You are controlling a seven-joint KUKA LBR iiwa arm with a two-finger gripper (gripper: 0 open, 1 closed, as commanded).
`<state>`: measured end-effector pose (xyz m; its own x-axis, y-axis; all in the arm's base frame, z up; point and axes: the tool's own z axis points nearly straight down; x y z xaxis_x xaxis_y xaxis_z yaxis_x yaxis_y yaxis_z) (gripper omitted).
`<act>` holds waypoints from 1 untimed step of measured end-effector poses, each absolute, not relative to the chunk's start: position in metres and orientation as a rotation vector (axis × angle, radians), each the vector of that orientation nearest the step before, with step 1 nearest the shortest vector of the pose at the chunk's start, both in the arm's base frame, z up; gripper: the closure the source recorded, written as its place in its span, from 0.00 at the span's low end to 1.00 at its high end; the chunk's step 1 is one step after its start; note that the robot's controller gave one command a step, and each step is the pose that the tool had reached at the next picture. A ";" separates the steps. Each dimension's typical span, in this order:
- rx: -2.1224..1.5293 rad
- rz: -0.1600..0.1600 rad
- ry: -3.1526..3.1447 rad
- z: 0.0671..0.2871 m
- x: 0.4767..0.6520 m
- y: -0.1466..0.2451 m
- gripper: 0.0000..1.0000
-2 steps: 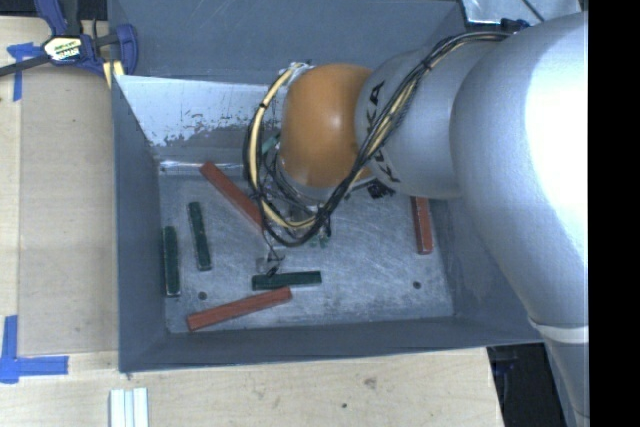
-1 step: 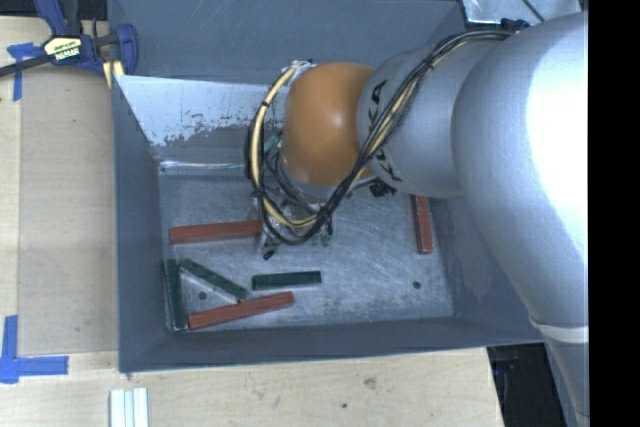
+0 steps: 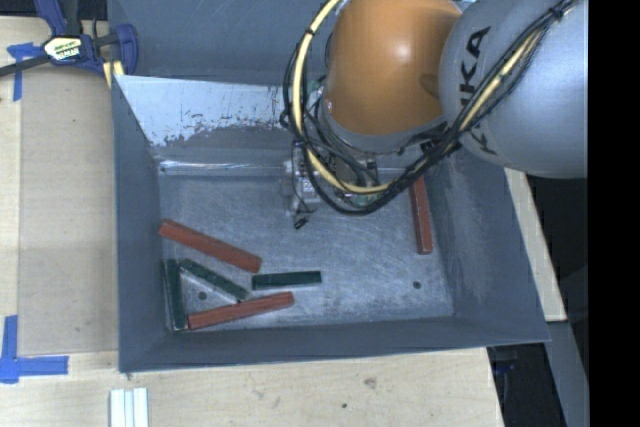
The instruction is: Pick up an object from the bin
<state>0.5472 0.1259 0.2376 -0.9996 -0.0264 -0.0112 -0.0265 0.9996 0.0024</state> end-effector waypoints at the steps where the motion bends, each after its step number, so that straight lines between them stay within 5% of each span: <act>1: -0.349 -0.001 3.125 0.180 0.492 0.124 1.00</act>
Offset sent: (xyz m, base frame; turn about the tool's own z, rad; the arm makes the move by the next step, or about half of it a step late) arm -0.0546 -0.0014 -0.0559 -0.1955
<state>0.4919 0.1244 0.1803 -0.9753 -0.2209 0.0030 -0.2209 0.9753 0.0000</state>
